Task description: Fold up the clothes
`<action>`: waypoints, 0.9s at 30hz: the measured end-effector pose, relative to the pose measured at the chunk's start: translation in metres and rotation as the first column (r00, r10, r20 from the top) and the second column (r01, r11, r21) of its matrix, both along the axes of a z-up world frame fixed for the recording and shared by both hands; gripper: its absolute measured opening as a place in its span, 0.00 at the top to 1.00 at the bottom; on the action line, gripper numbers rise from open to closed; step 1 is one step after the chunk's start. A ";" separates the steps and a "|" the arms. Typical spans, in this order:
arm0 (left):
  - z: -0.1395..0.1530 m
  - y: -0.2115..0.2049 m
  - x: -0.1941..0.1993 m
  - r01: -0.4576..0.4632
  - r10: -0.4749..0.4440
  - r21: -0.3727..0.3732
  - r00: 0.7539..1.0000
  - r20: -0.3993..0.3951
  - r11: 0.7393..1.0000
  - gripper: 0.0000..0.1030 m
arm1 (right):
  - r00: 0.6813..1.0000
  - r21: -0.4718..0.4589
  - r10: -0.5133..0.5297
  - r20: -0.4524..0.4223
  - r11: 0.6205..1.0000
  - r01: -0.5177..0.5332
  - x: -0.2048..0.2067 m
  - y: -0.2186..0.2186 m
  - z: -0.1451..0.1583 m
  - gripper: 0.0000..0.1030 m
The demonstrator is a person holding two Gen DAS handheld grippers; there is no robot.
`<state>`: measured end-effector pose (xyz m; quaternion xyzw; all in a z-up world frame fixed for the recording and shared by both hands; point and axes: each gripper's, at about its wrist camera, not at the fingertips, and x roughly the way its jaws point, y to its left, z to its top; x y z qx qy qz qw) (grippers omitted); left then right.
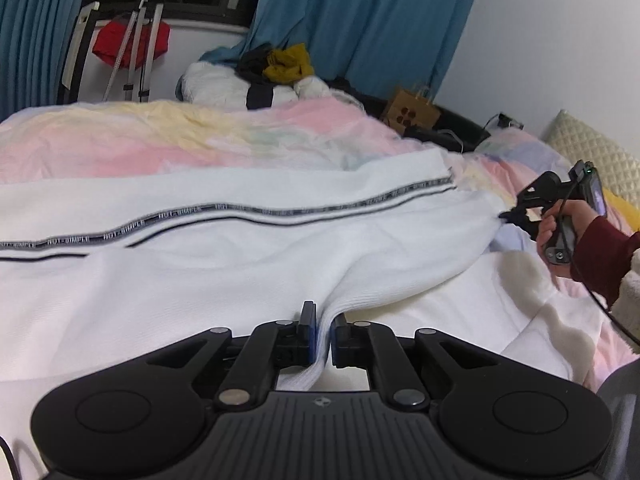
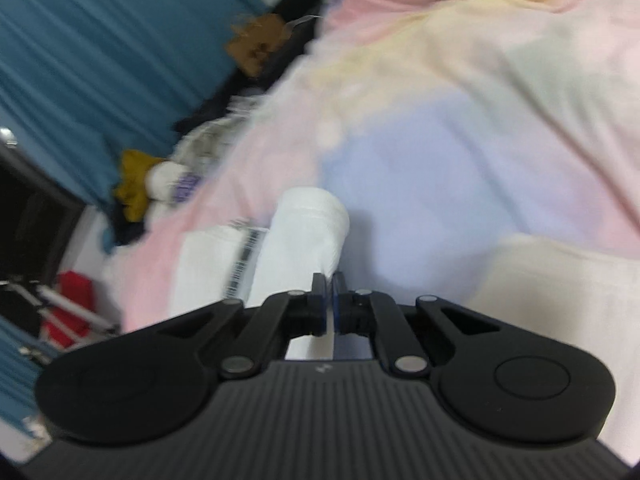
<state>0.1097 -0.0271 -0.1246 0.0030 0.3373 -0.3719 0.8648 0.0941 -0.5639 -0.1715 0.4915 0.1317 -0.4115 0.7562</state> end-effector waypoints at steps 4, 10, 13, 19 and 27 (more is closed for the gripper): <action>-0.013 -0.008 0.003 0.023 -0.022 0.058 1.000 -0.023 0.998 0.93 | 0.996 0.063 -0.017 -0.087 0.998 0.022 -0.008 -0.004 -0.020 0.95; -0.015 0.005 0.011 -0.039 0.040 0.007 0.990 -0.138 0.999 0.87 | 0.982 0.071 0.082 -0.169 0.995 -0.071 0.002 -0.002 -0.030 0.92; -0.002 0.033 0.011 -0.132 0.116 -0.054 0.966 -0.232 0.990 0.75 | 0.987 0.083 0.088 -0.135 0.994 -0.077 -0.012 0.004 -0.020 0.91; 0.035 0.128 -0.010 -0.348 0.307 -0.077 0.895 -0.324 0.934 0.59 | 0.988 0.098 0.146 -0.047 0.985 -0.141 -0.050 0.024 0.012 0.91; 0.078 0.296 -0.075 -0.706 0.591 -0.146 0.672 -0.446 0.693 0.29 | 0.973 0.074 0.232 -0.010 0.970 -0.231 -0.113 0.043 0.049 0.91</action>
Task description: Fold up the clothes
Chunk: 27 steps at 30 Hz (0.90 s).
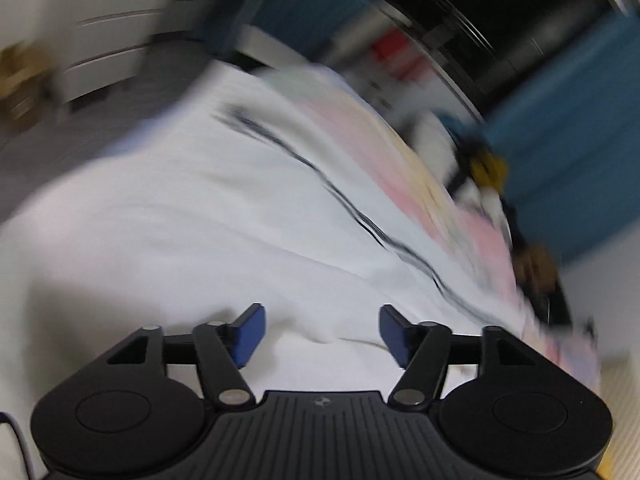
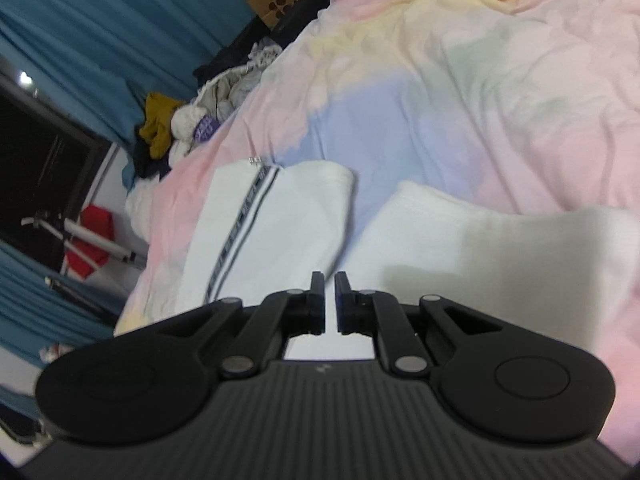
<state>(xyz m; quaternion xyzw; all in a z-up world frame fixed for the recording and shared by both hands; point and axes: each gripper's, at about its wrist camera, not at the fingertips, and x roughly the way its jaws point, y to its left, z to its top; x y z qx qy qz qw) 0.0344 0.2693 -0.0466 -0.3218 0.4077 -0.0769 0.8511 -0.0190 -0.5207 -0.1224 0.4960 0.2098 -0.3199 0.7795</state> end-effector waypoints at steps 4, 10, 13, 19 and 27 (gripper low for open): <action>0.004 0.065 -0.030 -0.181 0.179 -0.068 0.983 -0.032 0.981 0.17 | 1.000 0.025 0.028 -0.013 0.999 -0.028 -0.032 -0.001 0.005 0.91; -0.028 0.106 -0.040 -0.287 0.261 -0.182 0.953 -0.152 0.940 0.17 | 0.997 0.078 0.057 -0.054 0.996 -0.053 -0.074 -0.007 0.013 0.34; -0.054 0.116 -0.038 -0.326 0.270 -0.254 0.935 -0.231 0.911 0.19 | 0.996 0.084 0.061 -0.061 0.995 -0.056 -0.094 -0.008 0.020 0.29; -0.099 0.107 -0.012 -0.350 0.241 -0.342 0.916 -0.321 0.872 0.27 | 0.992 0.120 0.038 -0.120 0.993 -0.023 -0.122 -0.019 0.022 0.29; -0.115 0.096 0.019 -0.314 0.190 -0.372 0.924 -0.331 0.874 0.45 | 0.976 0.148 0.014 -0.219 0.989 0.019 -0.116 -0.026 -0.013 0.29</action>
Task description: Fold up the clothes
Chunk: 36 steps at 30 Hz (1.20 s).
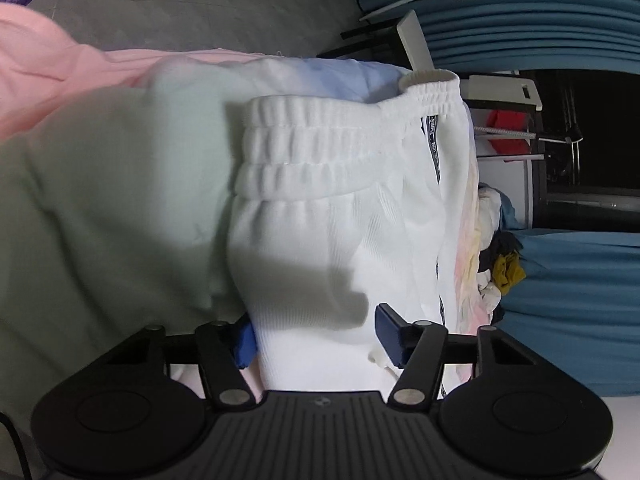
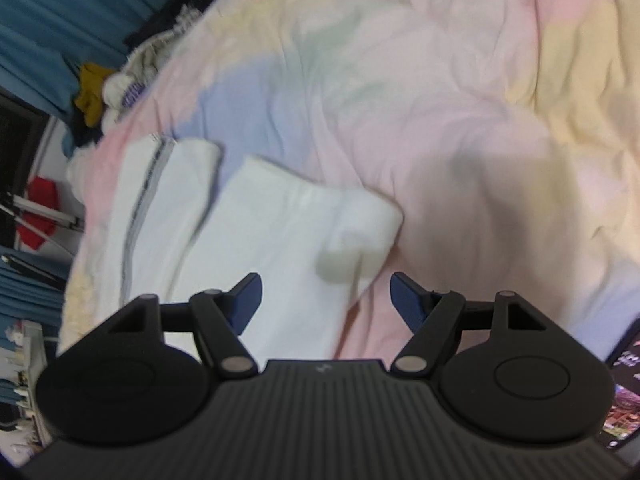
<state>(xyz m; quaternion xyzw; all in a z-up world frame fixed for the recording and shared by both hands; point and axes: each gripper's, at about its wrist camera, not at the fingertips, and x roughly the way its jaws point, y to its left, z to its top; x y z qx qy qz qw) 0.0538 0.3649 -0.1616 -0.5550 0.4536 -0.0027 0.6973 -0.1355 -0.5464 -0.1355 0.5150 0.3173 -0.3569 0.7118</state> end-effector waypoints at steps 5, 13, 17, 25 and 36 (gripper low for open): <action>-0.001 -0.003 0.006 0.001 0.000 0.017 1.000 -0.012 1.000 0.72 | 0.999 0.032 -0.039 -0.018 0.999 0.040 0.020 0.000 -0.041 0.54; 0.036 0.005 -0.004 -0.001 0.002 -0.009 0.992 0.123 1.000 0.88 | 0.995 -0.141 -0.055 0.088 0.988 0.067 0.022 0.012 0.004 0.92; 0.059 0.006 -0.017 -0.024 0.021 0.012 0.976 0.215 1.000 0.89 | 0.983 -0.272 -0.005 0.182 0.961 0.055 0.016 0.024 0.044 0.92; 0.098 0.004 0.023 -0.053 0.047 0.016 0.963 0.264 0.998 0.89 | 0.960 -0.306 -0.008 0.281 0.947 0.098 0.066 0.007 0.075 0.92; 0.129 -0.032 0.227 -0.084 0.059 0.102 0.971 0.231 0.991 0.89 | 0.963 -0.374 -0.010 0.270 0.920 0.115 0.280 -0.047 0.082 0.93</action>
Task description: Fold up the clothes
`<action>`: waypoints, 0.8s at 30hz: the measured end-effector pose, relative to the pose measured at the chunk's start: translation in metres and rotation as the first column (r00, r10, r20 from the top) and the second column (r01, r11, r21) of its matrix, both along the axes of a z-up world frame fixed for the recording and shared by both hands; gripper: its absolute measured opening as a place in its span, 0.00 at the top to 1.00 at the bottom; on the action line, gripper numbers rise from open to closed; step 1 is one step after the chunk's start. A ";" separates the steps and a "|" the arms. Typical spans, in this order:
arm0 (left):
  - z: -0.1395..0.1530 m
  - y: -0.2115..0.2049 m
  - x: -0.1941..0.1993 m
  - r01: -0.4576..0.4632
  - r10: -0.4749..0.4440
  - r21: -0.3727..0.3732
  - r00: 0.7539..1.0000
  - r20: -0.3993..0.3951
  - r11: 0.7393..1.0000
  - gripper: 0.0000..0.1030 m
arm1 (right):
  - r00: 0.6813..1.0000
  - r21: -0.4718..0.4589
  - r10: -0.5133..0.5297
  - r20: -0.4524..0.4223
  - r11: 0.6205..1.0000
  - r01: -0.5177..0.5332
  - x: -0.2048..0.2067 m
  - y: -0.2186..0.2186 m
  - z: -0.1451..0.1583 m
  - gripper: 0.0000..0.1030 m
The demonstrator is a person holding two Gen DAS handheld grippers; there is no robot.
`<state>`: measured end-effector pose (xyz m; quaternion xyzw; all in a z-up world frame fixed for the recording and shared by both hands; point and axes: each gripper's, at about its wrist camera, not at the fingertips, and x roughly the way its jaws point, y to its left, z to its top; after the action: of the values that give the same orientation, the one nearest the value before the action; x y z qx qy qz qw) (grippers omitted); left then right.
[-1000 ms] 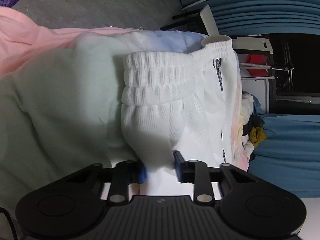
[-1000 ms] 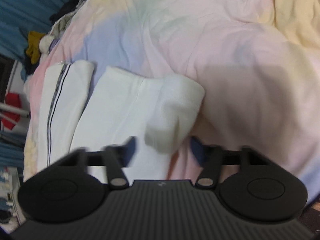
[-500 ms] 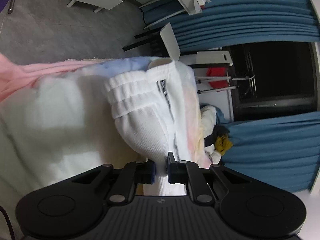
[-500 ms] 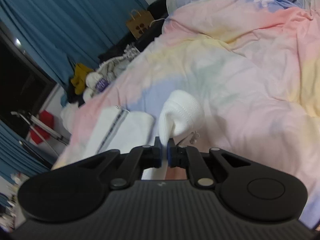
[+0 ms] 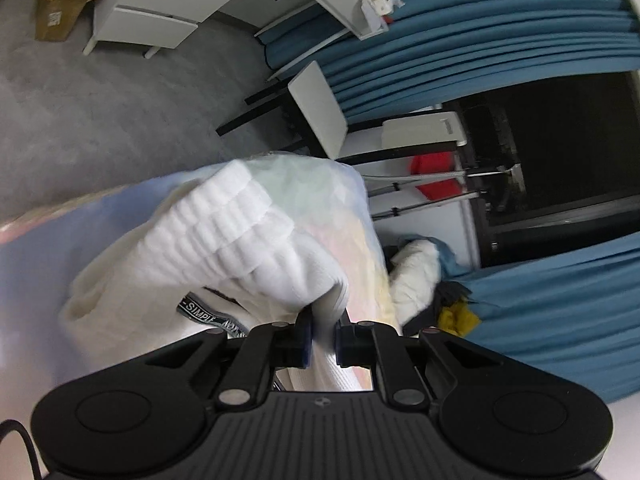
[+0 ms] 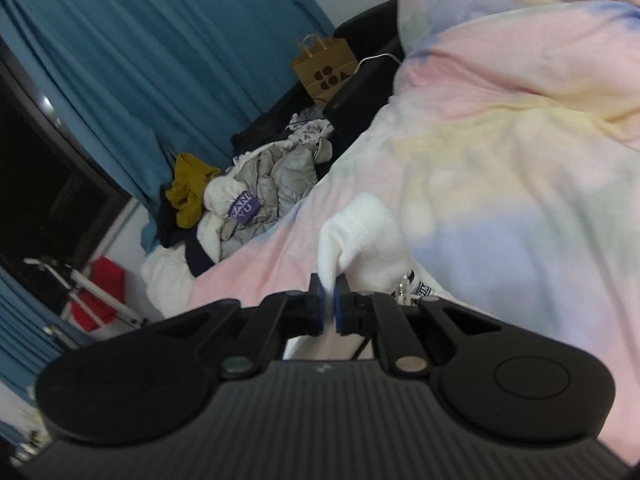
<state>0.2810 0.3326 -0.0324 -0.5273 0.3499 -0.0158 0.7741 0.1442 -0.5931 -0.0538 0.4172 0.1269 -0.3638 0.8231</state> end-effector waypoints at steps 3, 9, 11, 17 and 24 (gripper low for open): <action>-0.019 -0.016 0.069 0.014 -0.010 0.056 0.998 -0.061 0.998 0.89 | 0.998 -0.005 0.006 -0.065 1.000 -0.006 0.057 -0.014 -0.030 0.93; -0.070 -0.028 0.153 0.049 -0.027 0.118 0.983 -0.184 0.992 0.89 | 0.983 -0.011 0.040 -0.178 0.999 -0.043 0.135 -0.031 -0.092 0.92; -0.077 -0.032 0.161 0.075 -0.046 0.152 0.981 -0.189 0.986 0.88 | 0.974 -0.040 0.063 -0.216 0.997 -0.073 0.148 -0.028 -0.106 0.92; -0.061 -0.034 0.134 0.118 -0.103 0.184 0.991 -0.088 0.976 0.74 | 0.979 -0.066 0.054 -0.196 0.995 -0.068 0.139 -0.016 -0.107 0.85; -0.030 -0.045 0.034 0.121 -0.131 0.128 0.988 0.076 0.984 0.46 | 0.992 -0.001 0.116 0.047 0.993 -0.116 0.067 0.017 -0.083 0.35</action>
<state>0.3153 0.2881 -0.0620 -0.4543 0.3499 -0.0656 0.8167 0.2113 -0.5766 -0.1367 0.4183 0.1319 -0.3055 0.8452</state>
